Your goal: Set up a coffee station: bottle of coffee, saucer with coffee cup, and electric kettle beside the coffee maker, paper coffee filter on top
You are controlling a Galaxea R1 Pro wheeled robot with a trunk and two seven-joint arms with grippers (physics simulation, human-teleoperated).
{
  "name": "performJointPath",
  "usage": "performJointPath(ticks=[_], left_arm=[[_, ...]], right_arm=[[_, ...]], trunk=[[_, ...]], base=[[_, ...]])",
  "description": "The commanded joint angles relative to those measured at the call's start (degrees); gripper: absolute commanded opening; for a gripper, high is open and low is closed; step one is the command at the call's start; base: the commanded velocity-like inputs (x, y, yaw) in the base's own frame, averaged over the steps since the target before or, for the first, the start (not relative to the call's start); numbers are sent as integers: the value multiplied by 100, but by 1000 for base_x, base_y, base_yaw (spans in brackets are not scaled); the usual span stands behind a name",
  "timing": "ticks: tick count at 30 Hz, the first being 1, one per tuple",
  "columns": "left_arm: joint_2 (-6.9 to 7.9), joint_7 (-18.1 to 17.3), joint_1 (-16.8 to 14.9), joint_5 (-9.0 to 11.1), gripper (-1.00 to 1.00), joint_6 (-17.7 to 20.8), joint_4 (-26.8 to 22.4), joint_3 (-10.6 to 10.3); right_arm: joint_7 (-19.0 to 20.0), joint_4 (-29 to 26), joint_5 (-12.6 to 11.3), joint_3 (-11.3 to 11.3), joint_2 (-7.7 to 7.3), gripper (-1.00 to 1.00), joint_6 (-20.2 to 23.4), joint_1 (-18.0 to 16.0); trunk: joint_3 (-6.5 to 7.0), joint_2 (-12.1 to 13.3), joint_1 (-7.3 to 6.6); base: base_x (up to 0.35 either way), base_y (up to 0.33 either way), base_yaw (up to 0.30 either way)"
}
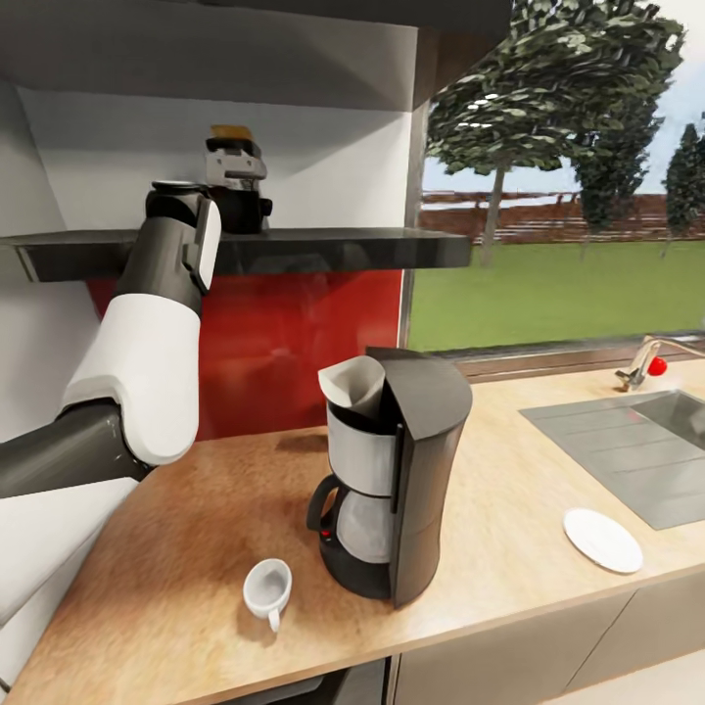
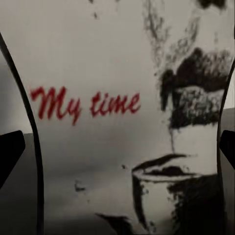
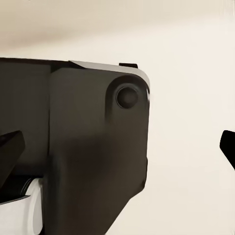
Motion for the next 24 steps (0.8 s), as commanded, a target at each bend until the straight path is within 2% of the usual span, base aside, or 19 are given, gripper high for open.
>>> performJointPath(ticks=[1,11,12,24], left_arm=[[-8,-58,5,-62,100,16,-10,33],[-8,-51,20,-60,100,9,-13,25],[-8,-51,22,-62,-100,13,-12,25],[-8,-19,21,-64,-100,16,-21,-24]], right_arm=[[-29,-7,43,0,1,100,0,2],[-29,-2,43,0,0,100,0,2],[-29,-2,43,0,0,100,0,2],[-29,6,43,0,0,100,0,2]], trunk=[[-12,-12,6],[-12,-12,6],[-12,-12,6],[-12,-12,6]], base=[[95,0,0],[16,0,0],[0,0,0],[0,0,0]])
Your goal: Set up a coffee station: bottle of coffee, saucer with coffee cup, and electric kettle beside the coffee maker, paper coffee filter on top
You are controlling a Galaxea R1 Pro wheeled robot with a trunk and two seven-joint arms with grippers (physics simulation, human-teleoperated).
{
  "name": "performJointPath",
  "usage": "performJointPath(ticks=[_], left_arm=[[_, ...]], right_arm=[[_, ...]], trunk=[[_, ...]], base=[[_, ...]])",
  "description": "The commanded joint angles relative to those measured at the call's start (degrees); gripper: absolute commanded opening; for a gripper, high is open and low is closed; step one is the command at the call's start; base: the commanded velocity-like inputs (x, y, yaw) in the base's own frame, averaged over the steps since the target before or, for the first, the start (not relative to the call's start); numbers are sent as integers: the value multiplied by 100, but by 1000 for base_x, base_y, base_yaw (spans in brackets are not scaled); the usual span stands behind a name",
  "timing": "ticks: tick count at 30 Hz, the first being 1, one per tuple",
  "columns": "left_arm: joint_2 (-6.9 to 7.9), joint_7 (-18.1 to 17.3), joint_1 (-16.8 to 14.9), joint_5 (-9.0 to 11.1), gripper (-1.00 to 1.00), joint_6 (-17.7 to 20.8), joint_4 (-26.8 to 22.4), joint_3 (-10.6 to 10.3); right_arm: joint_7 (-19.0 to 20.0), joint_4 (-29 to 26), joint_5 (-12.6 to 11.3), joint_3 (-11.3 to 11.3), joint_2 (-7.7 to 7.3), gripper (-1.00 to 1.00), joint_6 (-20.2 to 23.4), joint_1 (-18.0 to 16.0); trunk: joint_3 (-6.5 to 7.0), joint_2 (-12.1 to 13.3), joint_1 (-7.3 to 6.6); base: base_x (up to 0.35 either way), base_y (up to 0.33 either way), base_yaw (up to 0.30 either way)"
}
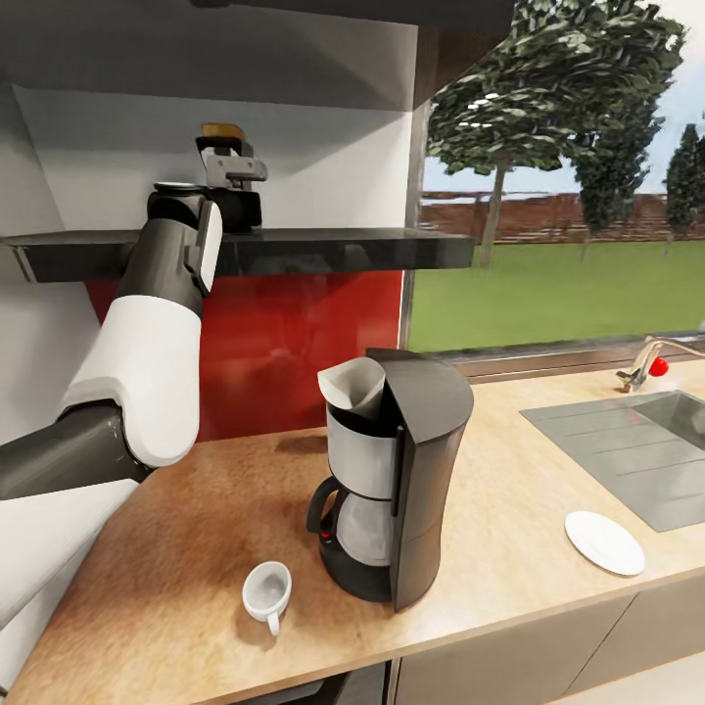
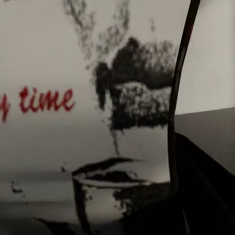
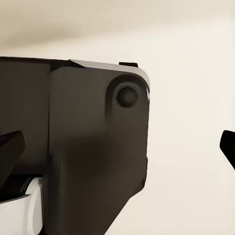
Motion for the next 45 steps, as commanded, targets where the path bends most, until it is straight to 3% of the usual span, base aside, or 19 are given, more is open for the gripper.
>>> performJointPath(ticks=[1,12,22,45], left_arm=[[-8,-60,-8,-67,-100,16,-8,30],[-8,-59,-11,-66,-100,77,-8,28],[-8,-26,-12,-78,-100,78,-61,-188],[-8,-23,-5,-67,-100,86,-175,-194]], right_arm=[[-29,-9,43,0,2,100,0,2],[-29,-9,43,6,5,100,0,2],[-29,-15,43,3,10,100,0,2],[-20,-17,43,1,10,100,0,2]], trunk=[[-12,-12,4],[-12,-12,4],[-12,-12,4],[-12,-12,4]], base=[[0,0,0],[0,0,0],[-3,0,0],[-300,0,0]])
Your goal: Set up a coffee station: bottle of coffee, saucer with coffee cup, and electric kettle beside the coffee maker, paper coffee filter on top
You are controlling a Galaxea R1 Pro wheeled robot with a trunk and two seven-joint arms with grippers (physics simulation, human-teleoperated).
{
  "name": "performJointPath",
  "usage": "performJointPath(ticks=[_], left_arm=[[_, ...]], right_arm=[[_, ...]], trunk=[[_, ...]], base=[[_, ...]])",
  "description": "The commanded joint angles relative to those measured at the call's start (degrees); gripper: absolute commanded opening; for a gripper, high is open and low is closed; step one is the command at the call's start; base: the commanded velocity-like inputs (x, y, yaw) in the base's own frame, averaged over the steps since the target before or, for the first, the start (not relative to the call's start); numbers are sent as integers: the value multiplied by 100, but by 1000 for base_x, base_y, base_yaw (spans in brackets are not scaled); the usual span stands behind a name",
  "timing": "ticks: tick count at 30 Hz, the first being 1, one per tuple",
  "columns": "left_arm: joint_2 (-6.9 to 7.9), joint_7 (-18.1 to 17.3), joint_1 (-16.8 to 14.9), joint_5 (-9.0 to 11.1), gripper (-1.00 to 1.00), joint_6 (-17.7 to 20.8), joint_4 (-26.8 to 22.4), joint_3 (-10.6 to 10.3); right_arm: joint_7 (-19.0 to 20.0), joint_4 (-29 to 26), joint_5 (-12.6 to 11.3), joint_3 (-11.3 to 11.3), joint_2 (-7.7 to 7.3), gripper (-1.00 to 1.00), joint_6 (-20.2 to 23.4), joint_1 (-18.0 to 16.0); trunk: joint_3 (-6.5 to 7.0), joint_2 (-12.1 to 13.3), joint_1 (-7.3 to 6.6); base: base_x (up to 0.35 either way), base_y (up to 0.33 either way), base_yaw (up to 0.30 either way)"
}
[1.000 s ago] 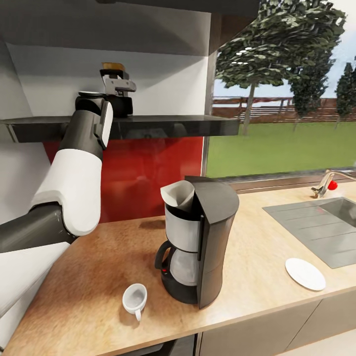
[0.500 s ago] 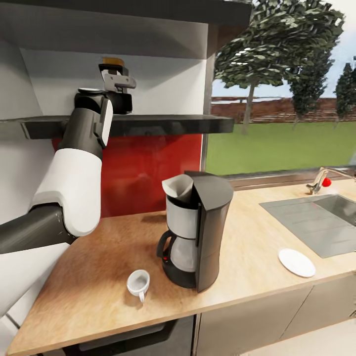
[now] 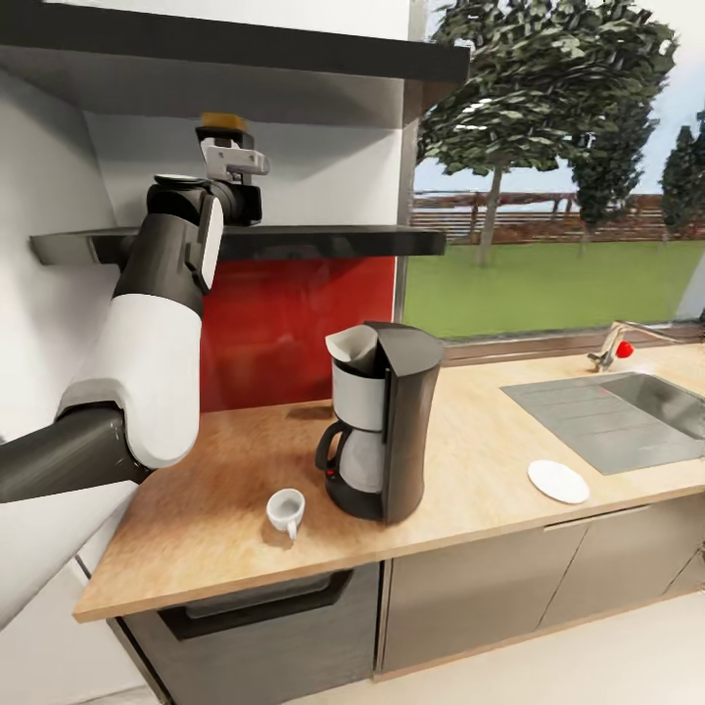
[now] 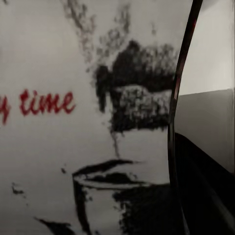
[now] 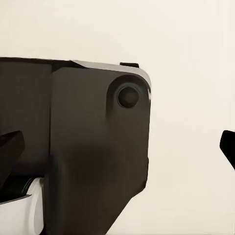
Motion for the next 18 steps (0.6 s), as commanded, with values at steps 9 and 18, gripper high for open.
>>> performJointPath(ticks=[9,18], left_arm=[[-8,-63,-4,-51,-100,21,-8,22],[-8,-303,-2,20,-100,267,-42,-74]], right_arm=[[-35,-9,43,-1,1,100,0,2],[-38,-12,43,-1,1,100,0,2]], trunk=[[-12,-13,1],[-12,-13,1]], base=[[-232,0,0],[-35,0,0]])
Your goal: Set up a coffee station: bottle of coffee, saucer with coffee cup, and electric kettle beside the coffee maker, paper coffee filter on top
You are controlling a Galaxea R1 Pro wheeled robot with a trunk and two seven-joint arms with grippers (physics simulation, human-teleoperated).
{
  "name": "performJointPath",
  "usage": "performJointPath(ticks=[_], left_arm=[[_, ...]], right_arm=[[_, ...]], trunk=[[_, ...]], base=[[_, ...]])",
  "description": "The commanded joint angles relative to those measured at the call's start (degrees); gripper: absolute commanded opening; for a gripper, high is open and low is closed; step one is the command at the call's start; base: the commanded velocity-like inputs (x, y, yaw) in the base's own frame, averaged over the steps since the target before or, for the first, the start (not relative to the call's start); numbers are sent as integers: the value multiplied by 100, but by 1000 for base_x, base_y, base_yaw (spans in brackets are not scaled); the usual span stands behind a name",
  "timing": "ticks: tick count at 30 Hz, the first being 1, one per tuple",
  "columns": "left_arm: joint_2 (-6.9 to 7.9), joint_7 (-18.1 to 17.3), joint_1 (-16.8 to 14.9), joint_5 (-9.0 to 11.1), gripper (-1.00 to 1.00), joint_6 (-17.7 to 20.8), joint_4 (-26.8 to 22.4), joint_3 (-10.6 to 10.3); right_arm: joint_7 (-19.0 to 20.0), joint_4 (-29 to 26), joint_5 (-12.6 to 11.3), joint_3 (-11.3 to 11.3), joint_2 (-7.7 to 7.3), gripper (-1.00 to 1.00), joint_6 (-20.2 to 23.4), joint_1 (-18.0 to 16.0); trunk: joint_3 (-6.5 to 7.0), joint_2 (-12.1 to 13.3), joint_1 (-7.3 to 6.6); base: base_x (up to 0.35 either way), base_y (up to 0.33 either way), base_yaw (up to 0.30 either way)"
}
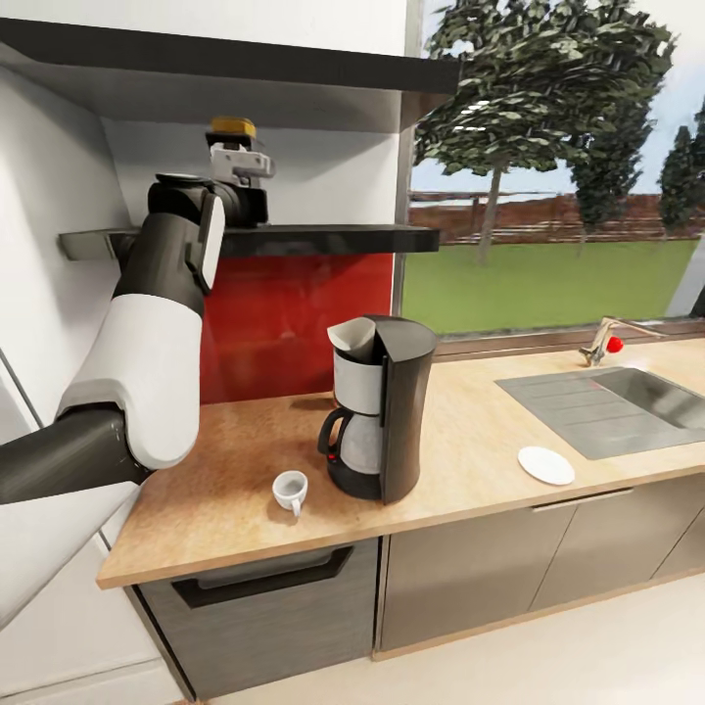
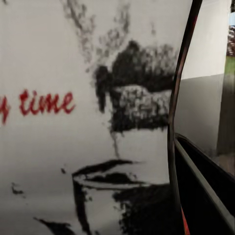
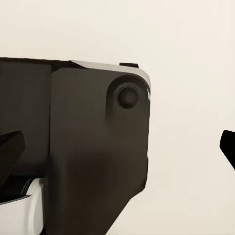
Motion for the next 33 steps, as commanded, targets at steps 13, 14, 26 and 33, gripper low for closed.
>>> performJointPath(ticks=[13,14,26,33], left_arm=[[-8,-1859,388,165,-100,419,-1229,-116],[-8,-1956,393,229,-100,445,-1267,-119],[-8,-2858,873,616,-100,1223,-2002,-542],[-8,-2962,1619,626,-100,1260,-2786,-571]], right_arm=[[-29,-7,43,0,2,100,0,1],[-29,-7,43,0,2,100,0,1],[-27,-8,43,0,2,100,0,1],[-21,-7,43,3,2,100,0,1]], trunk=[[-12,-12,4],[-12,-12,4],[-12,-12,4],[-12,-12,4]], base=[[-1,0,0],[0,0,0],[0,0,0],[0,0,0]])
